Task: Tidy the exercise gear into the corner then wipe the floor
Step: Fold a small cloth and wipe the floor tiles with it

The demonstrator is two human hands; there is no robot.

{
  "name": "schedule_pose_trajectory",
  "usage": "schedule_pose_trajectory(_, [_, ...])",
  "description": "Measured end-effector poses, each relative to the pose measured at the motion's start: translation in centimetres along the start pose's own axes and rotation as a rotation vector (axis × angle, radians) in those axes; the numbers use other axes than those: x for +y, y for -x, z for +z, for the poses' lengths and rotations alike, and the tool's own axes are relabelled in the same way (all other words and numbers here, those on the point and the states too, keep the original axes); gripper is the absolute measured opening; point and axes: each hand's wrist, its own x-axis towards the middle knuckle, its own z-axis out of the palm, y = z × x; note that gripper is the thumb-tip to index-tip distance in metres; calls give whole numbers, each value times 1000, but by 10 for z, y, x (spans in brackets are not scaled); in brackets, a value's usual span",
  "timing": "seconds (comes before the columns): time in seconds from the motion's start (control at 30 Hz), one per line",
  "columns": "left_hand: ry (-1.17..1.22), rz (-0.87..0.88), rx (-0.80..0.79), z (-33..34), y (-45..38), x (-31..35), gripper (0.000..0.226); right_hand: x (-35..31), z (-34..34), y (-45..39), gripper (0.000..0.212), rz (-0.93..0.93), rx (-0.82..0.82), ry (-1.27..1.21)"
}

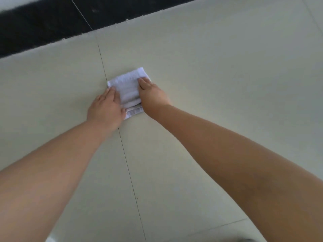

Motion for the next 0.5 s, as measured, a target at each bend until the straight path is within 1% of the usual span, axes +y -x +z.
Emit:
schedule_pose_trajectory(0.07, [35, -8, 12, 16, 27, -10, 58, -9, 9, 17, 53, -92, -86, 138])
schedule_pose_trajectory(0.13, [22, 25, 43, 36, 52, -10, 57, -8, 16, 44, 55, -175, -124, 162])
schedule_pose_trajectory(0.17, [-20, 56, 70, 45, 61, -9, 59, -5, 19, 59, 52, -244, -144, 185])
schedule_pose_trajectory(0.2, [-35, 69, 53, 52, 69, -5, 61, 0, 23, 72, 45, -305, -126, 207])
schedule_pose_trajectory(0.23, [-49, 97, 19, 56, 75, -1, 61, 8, 28, 84, 39, -338, -75, 291])
schedule_pose_trajectory(0.27, [-68, 148, -3, 56, 78, 5, 61, 16, 28, 95, 40, -337, -51, 374])
schedule_pose_trajectory(0.3, [-82, 212, -17, 56, 79, 11, 61, 25, 27, 103, 44, -311, -75, 411])
schedule_pose_trajectory(0.33, [-91, 269, -2, 55, 77, 19, 60, 32, 24, 111, 47, -291, -75, 443])
schedule_pose_trajectory(0.37, [-94, 297, 60, 50, 73, 29, 60, 38, 17, 115, 47, -282, -39, 471])
schedule_pose_trajectory(0.4, [-87, 301, 71, 42, 68, 38, 60, 46, 11, 116, 46, -282, 3, 488])
schedule_pose_trajectory(0.5, [-25, 261, 49, 23, 41, 63, 62, 68, -8, 101, 45, -212, 39, 544])
